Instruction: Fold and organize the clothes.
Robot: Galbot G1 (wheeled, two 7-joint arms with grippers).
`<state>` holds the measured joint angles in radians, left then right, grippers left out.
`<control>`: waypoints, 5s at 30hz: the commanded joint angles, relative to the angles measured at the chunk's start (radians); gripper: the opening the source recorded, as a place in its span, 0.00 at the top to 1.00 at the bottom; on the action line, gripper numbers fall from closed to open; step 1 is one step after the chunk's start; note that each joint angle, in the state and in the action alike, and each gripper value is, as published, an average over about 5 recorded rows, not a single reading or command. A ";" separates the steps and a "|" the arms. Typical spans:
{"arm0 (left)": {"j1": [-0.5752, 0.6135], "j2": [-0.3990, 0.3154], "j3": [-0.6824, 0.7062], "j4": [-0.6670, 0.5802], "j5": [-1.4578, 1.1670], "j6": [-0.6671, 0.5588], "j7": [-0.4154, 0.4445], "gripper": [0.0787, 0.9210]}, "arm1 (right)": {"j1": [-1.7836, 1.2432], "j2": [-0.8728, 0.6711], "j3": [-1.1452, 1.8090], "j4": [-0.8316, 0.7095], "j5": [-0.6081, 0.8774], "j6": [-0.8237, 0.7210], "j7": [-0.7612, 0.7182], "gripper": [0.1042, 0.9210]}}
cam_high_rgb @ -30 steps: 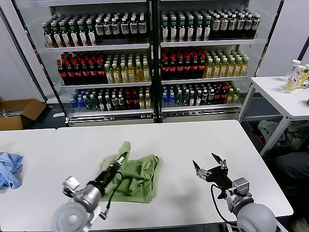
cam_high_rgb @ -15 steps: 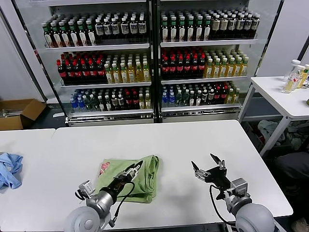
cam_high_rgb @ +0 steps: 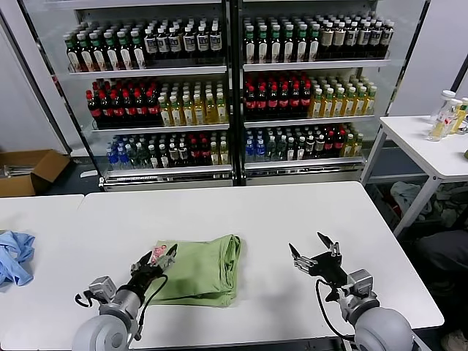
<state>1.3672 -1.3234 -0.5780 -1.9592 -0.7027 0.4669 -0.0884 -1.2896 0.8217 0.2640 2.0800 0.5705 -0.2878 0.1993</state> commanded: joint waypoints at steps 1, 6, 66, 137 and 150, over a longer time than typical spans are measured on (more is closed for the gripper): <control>0.019 -0.004 -0.014 0.066 0.024 -0.012 -0.015 0.12 | -0.001 0.003 0.001 -0.001 -0.003 0.001 0.001 0.12; 0.014 -0.032 0.009 0.068 0.017 -0.006 -0.014 0.12 | -0.002 0.006 0.006 -0.003 -0.005 0.002 0.001 0.12; 0.063 0.450 -0.701 -0.092 -0.528 0.113 0.102 0.96 | -0.019 0.022 0.032 0.053 0.001 0.006 0.004 0.12; 0.188 0.026 -0.229 -0.158 0.147 -0.218 -0.089 0.12 | 0.447 0.490 -0.612 -0.334 0.111 -0.013 0.339 0.12; 0.187 0.002 -0.230 -0.168 0.151 -0.223 -0.120 0.12 | 0.542 0.586 -0.713 -0.480 0.199 -0.033 0.401 0.12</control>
<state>1.5364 -1.3223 -0.7631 -2.1177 -0.5413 0.2557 -0.1818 -0.8412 1.3100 -0.3412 1.7251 0.7110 -0.3113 0.5241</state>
